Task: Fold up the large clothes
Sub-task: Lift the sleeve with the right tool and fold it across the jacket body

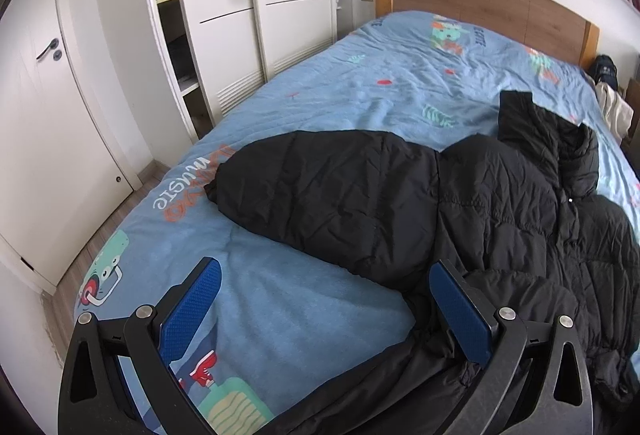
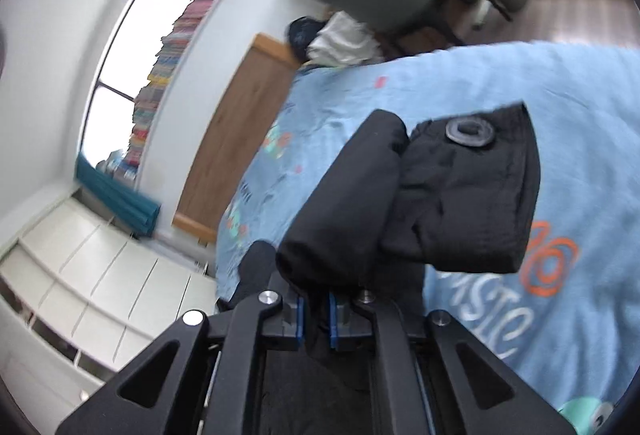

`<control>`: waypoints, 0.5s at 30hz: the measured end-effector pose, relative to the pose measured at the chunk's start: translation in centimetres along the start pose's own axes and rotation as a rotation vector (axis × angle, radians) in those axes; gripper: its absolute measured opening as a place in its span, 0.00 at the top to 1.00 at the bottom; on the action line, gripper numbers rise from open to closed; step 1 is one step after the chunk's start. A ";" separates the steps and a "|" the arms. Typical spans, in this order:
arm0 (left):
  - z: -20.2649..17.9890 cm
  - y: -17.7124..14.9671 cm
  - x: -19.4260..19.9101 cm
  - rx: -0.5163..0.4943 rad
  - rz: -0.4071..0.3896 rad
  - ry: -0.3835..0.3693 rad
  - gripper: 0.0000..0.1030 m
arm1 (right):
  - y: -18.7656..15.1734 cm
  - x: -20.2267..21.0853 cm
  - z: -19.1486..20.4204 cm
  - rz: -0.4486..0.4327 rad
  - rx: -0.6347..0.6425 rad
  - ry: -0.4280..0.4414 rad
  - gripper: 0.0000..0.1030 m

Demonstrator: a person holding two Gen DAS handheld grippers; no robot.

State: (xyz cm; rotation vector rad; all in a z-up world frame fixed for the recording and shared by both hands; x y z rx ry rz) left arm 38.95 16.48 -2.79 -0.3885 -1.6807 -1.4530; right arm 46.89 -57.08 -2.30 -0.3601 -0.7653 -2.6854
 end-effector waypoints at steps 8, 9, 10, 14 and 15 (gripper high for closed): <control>2.4 0.3 1.9 0.025 -0.019 -0.013 0.01 | -8.9 -1.6 13.7 0.185 0.266 0.135 0.92; 2.6 0.3 2.0 0.027 -0.020 -0.010 0.01 | -10.7 -1.8 14.9 0.218 0.292 0.146 0.92; 2.9 0.3 2.1 0.029 -0.019 -0.010 0.01 | -12.6 -2.1 16.0 0.249 0.316 0.153 0.92; 3.8 0.1 2.5 0.040 -0.021 -0.013 0.01 | -19.7 -2.9 18.6 0.365 0.398 0.159 0.92; 4.2 -0.1 2.6 0.044 -0.021 -0.010 0.01 | -20.9 -3.2 18.9 0.389 0.418 0.152 0.92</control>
Point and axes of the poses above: each gripper's, at about its wrist camera, not at the fingertips, and x roughly against the way its jaws point, z to its left, y to its top, the point moved 9 cm from there along -x, roughly the way its jaws point, and after that the axes turned 3 degrees about z, right-handed, at the moved point
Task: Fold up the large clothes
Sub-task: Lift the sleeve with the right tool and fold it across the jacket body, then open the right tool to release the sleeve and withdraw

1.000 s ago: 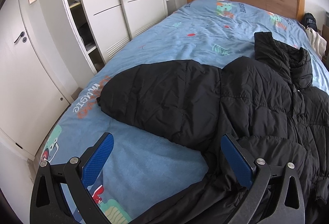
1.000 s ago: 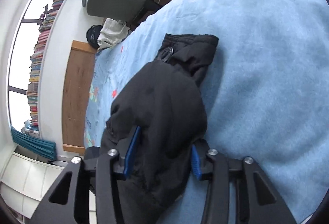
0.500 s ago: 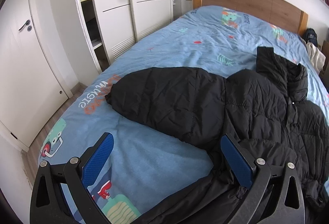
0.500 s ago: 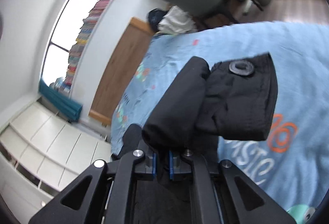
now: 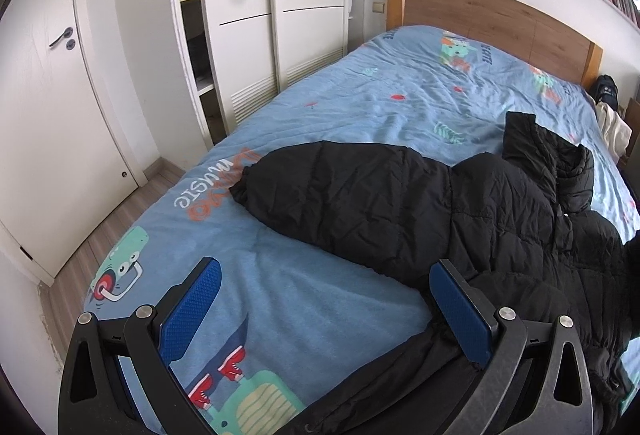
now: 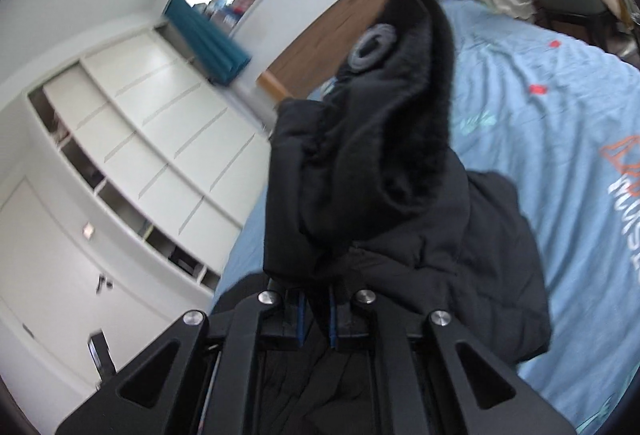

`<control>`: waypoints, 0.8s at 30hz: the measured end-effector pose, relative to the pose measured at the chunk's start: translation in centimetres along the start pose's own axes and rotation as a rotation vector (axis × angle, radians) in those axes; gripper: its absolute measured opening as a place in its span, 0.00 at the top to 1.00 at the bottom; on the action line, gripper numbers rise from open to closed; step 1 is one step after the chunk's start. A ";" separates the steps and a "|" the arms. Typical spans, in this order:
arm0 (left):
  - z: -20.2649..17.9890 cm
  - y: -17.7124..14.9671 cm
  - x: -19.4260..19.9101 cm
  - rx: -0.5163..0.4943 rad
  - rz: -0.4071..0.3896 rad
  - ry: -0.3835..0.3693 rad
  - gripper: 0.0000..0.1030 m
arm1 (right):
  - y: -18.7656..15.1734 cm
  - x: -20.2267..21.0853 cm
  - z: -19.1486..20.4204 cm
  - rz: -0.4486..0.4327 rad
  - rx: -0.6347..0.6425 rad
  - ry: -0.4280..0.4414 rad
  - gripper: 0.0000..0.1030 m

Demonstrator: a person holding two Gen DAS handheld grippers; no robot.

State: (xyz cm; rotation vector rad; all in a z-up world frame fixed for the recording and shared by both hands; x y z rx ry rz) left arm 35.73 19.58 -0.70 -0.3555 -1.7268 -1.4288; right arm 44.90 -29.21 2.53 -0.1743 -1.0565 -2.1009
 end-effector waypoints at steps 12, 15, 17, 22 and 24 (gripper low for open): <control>3.2 -1.9 -1.0 0.041 0.042 0.027 0.01 | -14.1 -9.1 -0.7 0.323 0.134 -0.201 0.89; 3.4 -2.4 -1.2 0.046 0.053 0.029 0.01 | -15.9 -9.7 -1.9 0.362 0.146 -0.247 0.88; 3.5 -2.7 -1.2 0.047 0.058 0.032 0.01 | -16.5 -9.7 -2.3 0.371 0.151 -0.256 0.87; 2.1 -3.3 -0.9 0.026 0.073 0.021 0.01 | -17.0 -9.2 -0.3 0.395 0.197 -0.219 0.59; 0.8 -3.4 -0.5 0.010 0.069 0.007 0.01 | -17.8 -9.1 1.4 0.414 0.232 -0.199 0.41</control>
Point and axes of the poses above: each gripper's, at about its wrist camera, not at the fingertips, and x roughly against the way its jaws point, z to its left, y to its top, the point moved 9 cm from there along -x, roughly the way its jaws point, and after that the axes turned 3 degrees about z, right-handed, at the moved point
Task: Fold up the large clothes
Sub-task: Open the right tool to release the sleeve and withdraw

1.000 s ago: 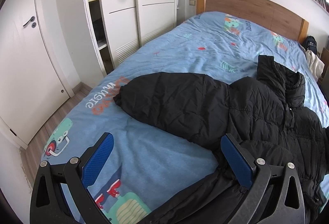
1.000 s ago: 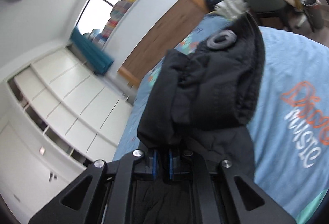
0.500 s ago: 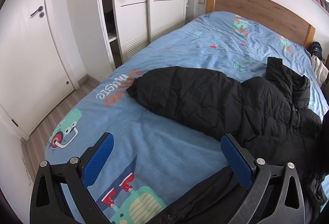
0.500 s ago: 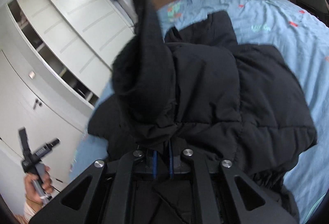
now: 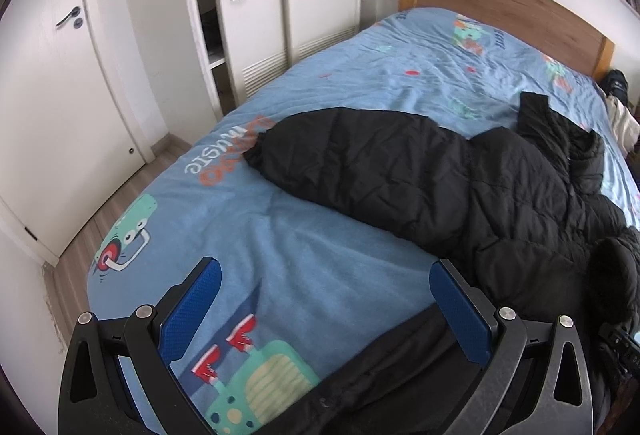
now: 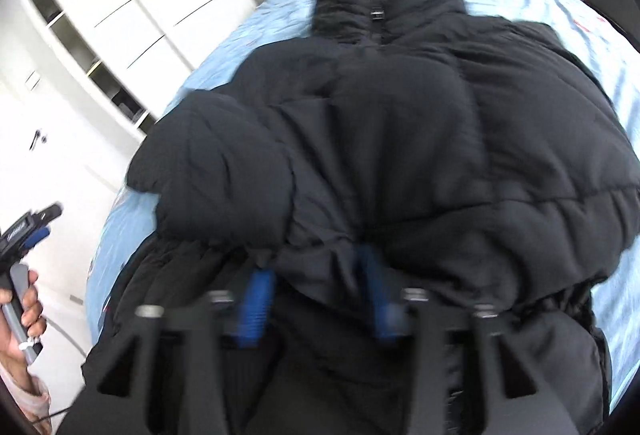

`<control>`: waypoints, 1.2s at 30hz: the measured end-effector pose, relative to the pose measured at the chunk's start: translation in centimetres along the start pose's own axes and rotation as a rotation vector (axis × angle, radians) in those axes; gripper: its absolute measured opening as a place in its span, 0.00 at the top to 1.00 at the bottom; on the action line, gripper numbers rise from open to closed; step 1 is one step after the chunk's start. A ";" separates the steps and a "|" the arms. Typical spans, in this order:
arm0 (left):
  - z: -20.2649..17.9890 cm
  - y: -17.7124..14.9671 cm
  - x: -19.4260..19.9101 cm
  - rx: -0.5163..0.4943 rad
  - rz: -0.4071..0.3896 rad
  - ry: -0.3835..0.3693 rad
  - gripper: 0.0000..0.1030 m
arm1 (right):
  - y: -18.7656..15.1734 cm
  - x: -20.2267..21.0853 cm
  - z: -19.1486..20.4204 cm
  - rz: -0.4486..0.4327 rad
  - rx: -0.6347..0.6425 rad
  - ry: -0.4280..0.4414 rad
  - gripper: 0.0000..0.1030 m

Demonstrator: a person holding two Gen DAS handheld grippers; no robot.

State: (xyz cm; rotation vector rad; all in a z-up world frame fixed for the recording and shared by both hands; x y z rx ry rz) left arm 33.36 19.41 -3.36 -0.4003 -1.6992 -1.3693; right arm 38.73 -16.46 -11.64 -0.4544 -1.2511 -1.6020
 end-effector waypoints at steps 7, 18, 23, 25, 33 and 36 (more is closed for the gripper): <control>-5.6 -0.6 1.1 -0.064 0.012 -0.067 0.01 | -0.1 2.9 3.3 0.007 0.087 0.073 0.41; -23.8 -2.5 2.2 -0.248 0.035 -0.302 0.01 | 5.4 12.3 -8.1 -0.173 0.053 -0.231 0.41; -32.0 -4.1 -0.3 -0.305 0.070 -0.403 0.01 | 5.2 10.5 -13.4 -0.143 -0.033 -0.244 0.41; -34.2 -5.0 -1.6 -0.321 0.086 -0.418 0.01 | 4.5 8.3 -14.6 -0.103 -0.048 -0.238 0.41; -33.1 -8.9 -8.3 -0.376 0.155 -0.375 0.04 | 0.8 5.8 -17.5 -0.080 -0.050 -0.194 0.42; -31.2 -8.0 -7.3 -0.354 0.170 -0.378 0.04 | 0.7 7.2 -18.2 -0.067 -0.064 -0.236 0.42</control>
Point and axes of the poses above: each gripper's, at about its wrist camera, not at the fingertips, and x roughly against the way its jaws point, z to its left, y to its top, the point moved 9 cm from there along -x, roughly the way its jaws point, and after that the axes turned 3 degrees about z, right-handed, at the moved point
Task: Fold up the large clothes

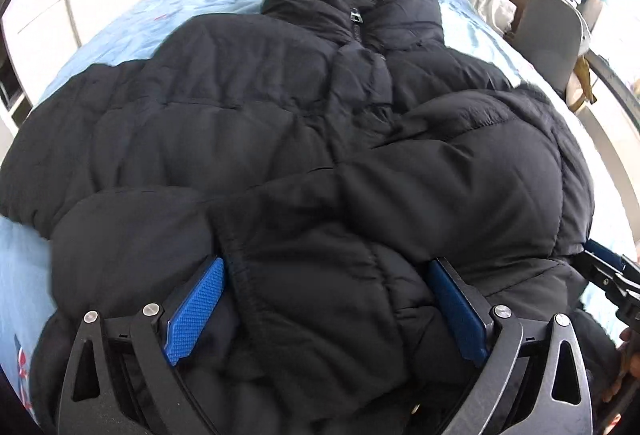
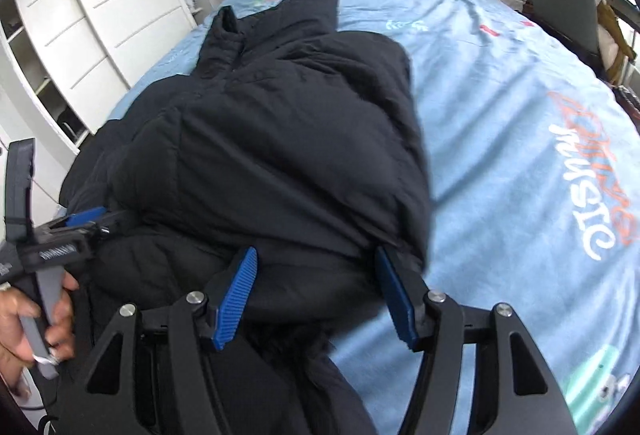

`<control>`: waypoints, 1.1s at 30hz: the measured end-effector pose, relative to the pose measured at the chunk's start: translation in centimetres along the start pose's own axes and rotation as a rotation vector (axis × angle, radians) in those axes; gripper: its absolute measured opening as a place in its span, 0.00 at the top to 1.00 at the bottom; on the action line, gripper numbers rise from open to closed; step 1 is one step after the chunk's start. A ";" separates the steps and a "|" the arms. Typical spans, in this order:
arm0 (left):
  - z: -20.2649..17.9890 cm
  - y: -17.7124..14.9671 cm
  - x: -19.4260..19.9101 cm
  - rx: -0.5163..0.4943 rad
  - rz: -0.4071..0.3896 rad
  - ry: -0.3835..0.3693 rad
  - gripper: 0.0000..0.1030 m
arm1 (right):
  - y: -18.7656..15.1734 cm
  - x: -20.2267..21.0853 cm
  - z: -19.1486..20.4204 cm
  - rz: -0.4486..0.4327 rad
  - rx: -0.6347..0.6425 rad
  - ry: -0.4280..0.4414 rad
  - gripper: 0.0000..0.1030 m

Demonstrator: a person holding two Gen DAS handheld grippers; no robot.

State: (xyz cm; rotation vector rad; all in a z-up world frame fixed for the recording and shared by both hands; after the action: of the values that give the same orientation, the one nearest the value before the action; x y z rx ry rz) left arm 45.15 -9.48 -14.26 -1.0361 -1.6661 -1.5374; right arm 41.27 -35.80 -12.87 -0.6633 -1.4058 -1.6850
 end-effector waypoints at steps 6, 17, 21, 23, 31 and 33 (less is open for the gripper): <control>-0.5 3.0 4.0 0.041 -0.083 -0.061 0.04 | 4.5 2.5 2.3 -0.089 0.019 -0.006 0.41; 0.6 2.4 -3.0 0.035 0.028 -0.003 0.04 | 4.6 -2.6 1.4 -0.038 -0.095 -0.026 0.41; 1.7 2.8 -0.1 0.033 -0.005 -0.004 0.04 | 3.2 -0.4 -0.2 -0.031 -0.132 -0.108 0.41; 3.5 3.2 1.7 0.044 -0.029 -0.003 0.04 | 2.6 1.8 -0.3 -0.050 -0.139 -0.134 0.41; 20.1 4.2 6.6 0.350 -0.055 -0.069 0.04 | -0.7 9.4 1.3 -0.124 -0.192 -0.160 0.41; 25.1 3.7 6.8 0.444 -0.061 -0.072 0.04 | -1.9 10.2 1.9 -0.123 -0.222 -0.152 0.41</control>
State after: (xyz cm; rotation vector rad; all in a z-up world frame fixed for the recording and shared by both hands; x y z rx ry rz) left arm 46.52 16.29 -9.45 -0.8137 -1.9858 -1.0993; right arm 34.12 -36.50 -5.12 -0.8595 -1.4000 -1.9411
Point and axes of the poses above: each gripper's, at about its wrist camera, not at the fingertips, and x roughly against the way its jaws point, z to its left, y to its top, the point moved 9 cm from there along -x, roughly the way its jaws point, and after that the axes turned 3 degrees about z, right-handed, at the moved point
